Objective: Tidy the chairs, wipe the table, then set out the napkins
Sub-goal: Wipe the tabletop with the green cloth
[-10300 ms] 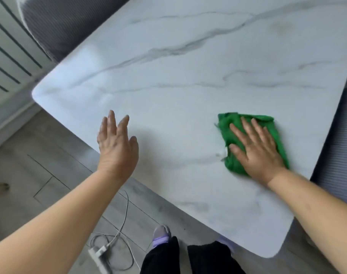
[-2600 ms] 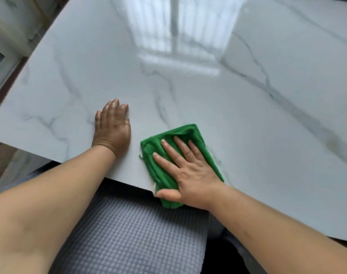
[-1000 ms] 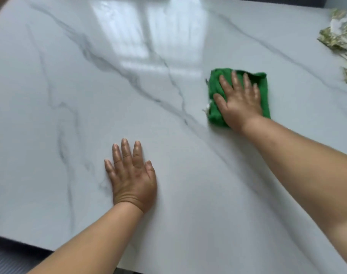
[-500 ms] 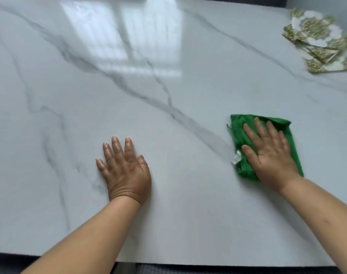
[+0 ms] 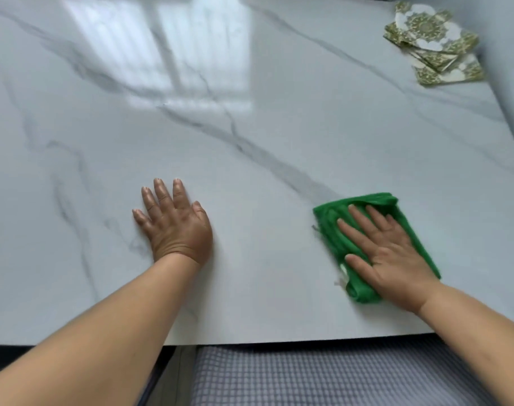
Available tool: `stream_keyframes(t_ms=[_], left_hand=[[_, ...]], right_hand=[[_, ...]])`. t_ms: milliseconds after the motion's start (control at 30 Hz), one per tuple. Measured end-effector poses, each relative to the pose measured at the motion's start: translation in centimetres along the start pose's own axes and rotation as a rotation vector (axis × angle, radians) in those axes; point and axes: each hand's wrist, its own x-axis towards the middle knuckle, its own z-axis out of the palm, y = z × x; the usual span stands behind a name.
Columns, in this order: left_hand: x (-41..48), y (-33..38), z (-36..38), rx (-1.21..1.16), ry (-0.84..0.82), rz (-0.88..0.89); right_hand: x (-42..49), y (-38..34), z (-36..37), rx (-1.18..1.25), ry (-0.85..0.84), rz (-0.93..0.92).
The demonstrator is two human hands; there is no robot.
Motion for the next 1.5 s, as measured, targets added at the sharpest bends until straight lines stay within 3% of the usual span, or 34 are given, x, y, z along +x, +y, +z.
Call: stream_keyframes(t_ms=[100, 167, 267, 400, 567, 733, 900, 1033, 1267, 1500], left_hand=[[0.1, 0.0, 0.1, -0.006, -0.002, 0.003], [0.2, -0.2, 0.0, -0.019, -0.015, -0.001], [0.4, -0.3, -0.7, -0.074, -0.039, -0.004], [0.4, -0.6, -2.0, -0.113, -0.065, 0.007], [0.0, 1.9, -3.3, 0.015, -0.136, -0.048], [-2.4, 8.3, -2.2, 0.031, -0.155, 0.175], [-3.9, 15.5, -0.5, -0.042, -0.199, 0.325], [-4.2, 19.9, 1.0, -0.054, -0.21, 0.381], [-3.8, 25.9, 3.9, -0.043, -0.153, 0.317], [-4.0, 25.7, 4.6, -0.021, -0.088, 0.311]], right_hand=[[4.3, 2.2, -1.0, 0.074, 0.04, 0.437], [7.7, -1.1, -1.2, 0.104, 0.039, 0.501], [8.7, -8.9, -0.4, 0.062, -0.028, 0.152], [3.0, -15.7, 1.2, 0.002, -0.12, -0.356], [-1.2, -10.2, 0.8, -0.038, -0.186, -0.521], [-4.4, -0.5, 0.6, -0.028, -0.219, -0.32], [-4.9, 9.4, -0.2, 0.029, -0.141, 0.127], [0.1, 11.3, -0.2, 0.087, -0.009, 0.478], [8.4, 15.2, -1.6, 0.091, 0.047, 0.278], [15.4, 23.0, -3.5, 0.073, 0.081, 0.395]])
